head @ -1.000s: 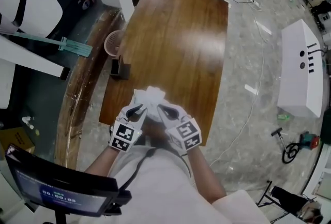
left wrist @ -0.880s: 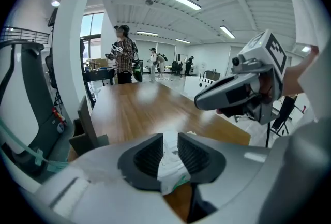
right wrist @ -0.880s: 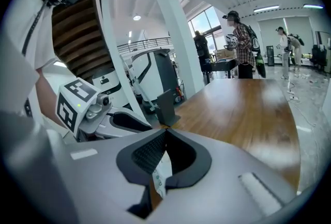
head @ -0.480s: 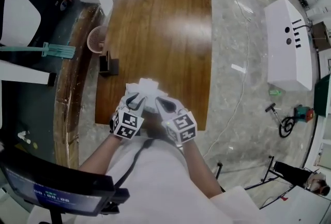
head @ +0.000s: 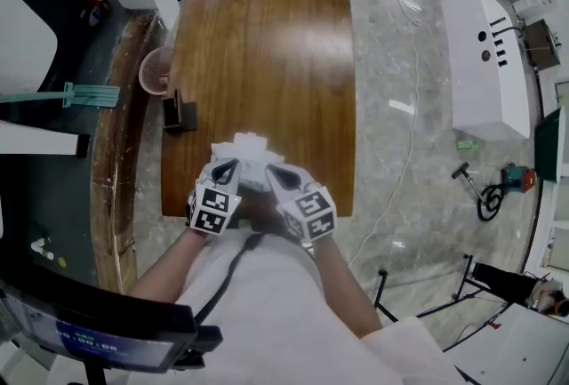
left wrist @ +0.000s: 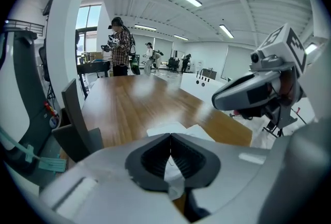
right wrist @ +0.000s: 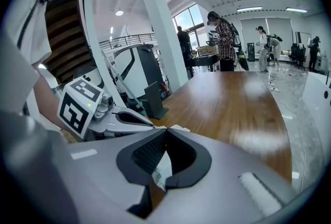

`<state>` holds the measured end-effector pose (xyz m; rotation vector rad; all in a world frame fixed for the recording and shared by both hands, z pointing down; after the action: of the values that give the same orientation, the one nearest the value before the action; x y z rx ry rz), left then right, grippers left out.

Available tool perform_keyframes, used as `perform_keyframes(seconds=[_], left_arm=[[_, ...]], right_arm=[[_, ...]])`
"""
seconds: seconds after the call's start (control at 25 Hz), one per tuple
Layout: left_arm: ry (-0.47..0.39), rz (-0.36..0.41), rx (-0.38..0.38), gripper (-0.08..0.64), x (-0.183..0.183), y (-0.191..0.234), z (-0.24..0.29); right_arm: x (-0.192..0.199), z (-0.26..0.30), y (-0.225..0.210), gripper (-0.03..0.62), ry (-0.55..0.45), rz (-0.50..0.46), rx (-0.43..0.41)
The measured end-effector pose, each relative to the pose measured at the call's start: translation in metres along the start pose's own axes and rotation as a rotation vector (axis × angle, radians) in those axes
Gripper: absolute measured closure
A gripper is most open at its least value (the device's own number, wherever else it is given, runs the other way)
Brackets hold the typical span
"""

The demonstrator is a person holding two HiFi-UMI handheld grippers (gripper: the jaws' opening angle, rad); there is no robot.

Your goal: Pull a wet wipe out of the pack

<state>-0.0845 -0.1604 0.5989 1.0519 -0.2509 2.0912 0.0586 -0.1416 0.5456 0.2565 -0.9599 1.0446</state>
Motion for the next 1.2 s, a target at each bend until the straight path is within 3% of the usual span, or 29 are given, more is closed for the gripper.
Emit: perform_keyframes(seconds=[0.2,0.4,0.68,0.76,1.2], left_arm=[[0.0,-0.079,-0.032,0.554,0.001,0.019,-0.008],[0.015,-0.159,-0.009,0.554,0.013,0.029,-0.009],[0.019,-0.19,0.006,0.554,0.017,0.026,-0.011],[0.017,-0.194,0.011,0.554,0.019,0.029,-0.01],[0.026,-0.21,0.047,0.552,0.03,0.036,-0.008]], right_arm=[[0.0,0.012,0.006,0.588,0.02,-0.003,-0.025],[0.0,0.031,0.011,0.588,0.064,-0.043,-0.054],[0.006,0.051,0.019,0.584,0.147,-0.129,-0.089],[0.01,0.059,0.022,0.546,0.172,-0.139,-0.102],[0.024,0.09,0.038,0.523,0.312,-0.264,-0.088]])
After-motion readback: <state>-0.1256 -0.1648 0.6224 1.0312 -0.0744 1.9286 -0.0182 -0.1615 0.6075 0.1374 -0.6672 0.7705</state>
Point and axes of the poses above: the fingertips, and each gripper's own axes: z forward along the fingers, y to its left, x out of its underside, the point moved 7 cm from there along -z, backward along the fingers, and after that the axes turned 3 degrees about x, right-handed, at the moved point
